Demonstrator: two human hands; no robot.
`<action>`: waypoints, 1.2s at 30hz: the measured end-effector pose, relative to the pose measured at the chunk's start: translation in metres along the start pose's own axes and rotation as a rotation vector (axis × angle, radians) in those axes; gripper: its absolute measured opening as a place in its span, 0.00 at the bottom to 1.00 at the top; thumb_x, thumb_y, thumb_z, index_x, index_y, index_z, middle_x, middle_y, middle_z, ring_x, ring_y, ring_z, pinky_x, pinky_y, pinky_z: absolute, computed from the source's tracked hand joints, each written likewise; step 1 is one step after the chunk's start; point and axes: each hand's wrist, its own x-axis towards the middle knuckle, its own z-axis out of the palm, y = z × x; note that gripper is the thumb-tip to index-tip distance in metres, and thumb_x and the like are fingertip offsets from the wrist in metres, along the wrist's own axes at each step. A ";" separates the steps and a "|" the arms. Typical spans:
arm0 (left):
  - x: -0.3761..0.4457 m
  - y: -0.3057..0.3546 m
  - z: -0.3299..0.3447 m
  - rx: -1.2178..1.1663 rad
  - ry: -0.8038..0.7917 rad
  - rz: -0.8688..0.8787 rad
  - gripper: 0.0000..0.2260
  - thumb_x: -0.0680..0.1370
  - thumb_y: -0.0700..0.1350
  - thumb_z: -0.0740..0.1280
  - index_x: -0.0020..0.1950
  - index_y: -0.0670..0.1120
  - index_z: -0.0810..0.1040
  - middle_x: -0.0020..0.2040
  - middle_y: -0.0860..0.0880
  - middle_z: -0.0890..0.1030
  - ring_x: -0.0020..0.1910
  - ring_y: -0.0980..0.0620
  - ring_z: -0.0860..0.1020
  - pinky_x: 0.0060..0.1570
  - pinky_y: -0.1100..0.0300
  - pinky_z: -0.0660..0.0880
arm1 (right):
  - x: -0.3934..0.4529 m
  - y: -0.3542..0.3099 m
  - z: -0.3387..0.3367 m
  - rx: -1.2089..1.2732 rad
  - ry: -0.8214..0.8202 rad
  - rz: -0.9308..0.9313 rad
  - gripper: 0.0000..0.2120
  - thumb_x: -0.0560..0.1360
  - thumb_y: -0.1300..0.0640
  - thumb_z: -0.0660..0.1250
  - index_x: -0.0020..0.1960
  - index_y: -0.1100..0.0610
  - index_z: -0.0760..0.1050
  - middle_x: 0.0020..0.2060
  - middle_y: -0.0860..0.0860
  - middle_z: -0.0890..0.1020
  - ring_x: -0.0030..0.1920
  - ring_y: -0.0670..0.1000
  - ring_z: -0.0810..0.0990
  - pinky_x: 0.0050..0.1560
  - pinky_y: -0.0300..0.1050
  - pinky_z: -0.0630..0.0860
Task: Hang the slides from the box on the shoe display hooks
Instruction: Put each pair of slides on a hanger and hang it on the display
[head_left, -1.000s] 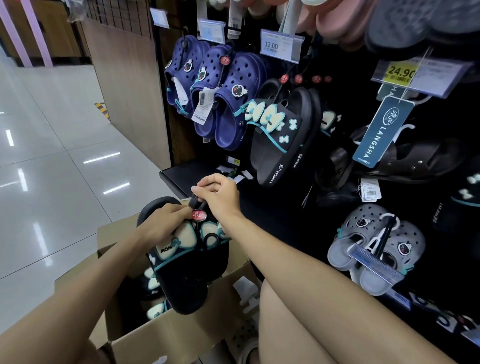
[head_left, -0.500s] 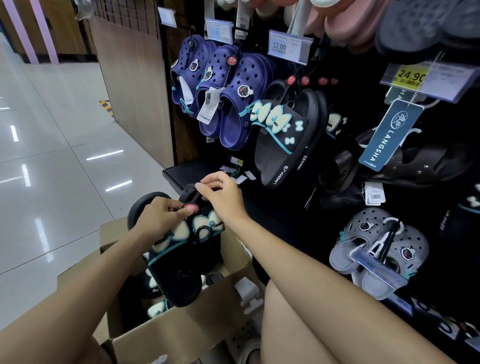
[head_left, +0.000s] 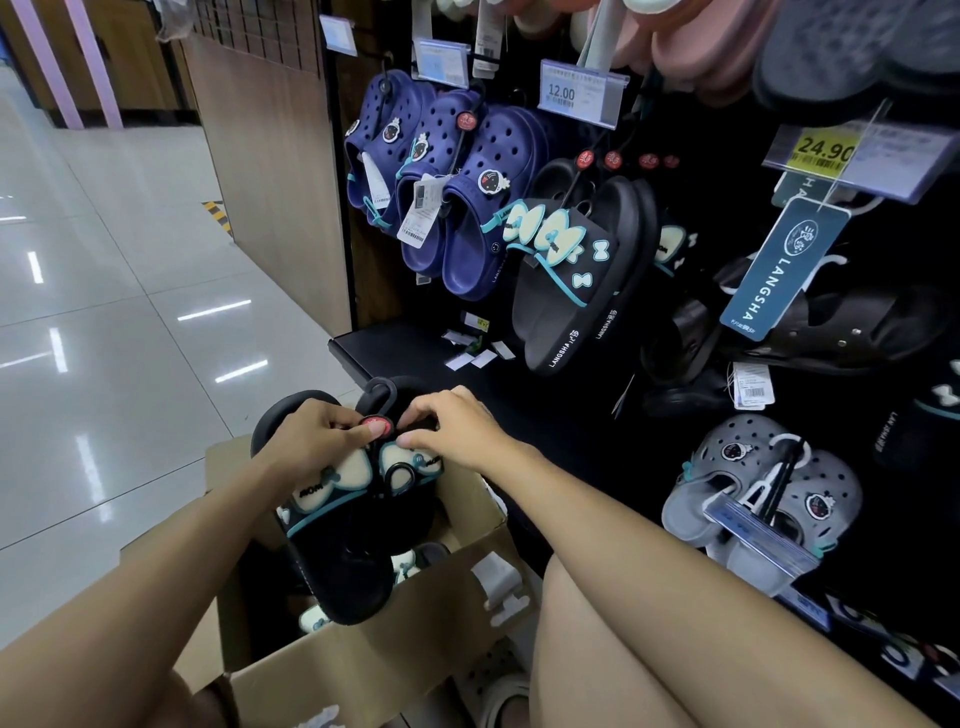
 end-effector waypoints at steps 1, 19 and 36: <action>0.000 0.000 0.000 -0.003 -0.010 -0.005 0.15 0.77 0.52 0.70 0.38 0.41 0.82 0.22 0.51 0.64 0.20 0.54 0.60 0.21 0.65 0.58 | -0.001 0.000 -0.001 -0.020 0.000 -0.010 0.07 0.68 0.40 0.73 0.44 0.37 0.78 0.52 0.50 0.78 0.59 0.55 0.74 0.61 0.51 0.73; 0.000 0.007 -0.001 -0.303 0.060 0.044 0.14 0.70 0.56 0.74 0.44 0.46 0.86 0.39 0.39 0.77 0.38 0.45 0.73 0.43 0.52 0.70 | 0.001 0.001 -0.011 0.029 0.192 0.125 0.08 0.73 0.43 0.70 0.39 0.44 0.77 0.48 0.50 0.79 0.61 0.51 0.72 0.61 0.48 0.70; 0.007 -0.001 0.003 0.061 0.095 0.018 0.16 0.76 0.53 0.71 0.38 0.41 0.82 0.21 0.53 0.68 0.21 0.57 0.65 0.30 0.61 0.63 | 0.007 0.005 -0.015 0.142 0.294 0.155 0.08 0.75 0.43 0.69 0.41 0.45 0.78 0.49 0.48 0.82 0.63 0.51 0.71 0.61 0.52 0.73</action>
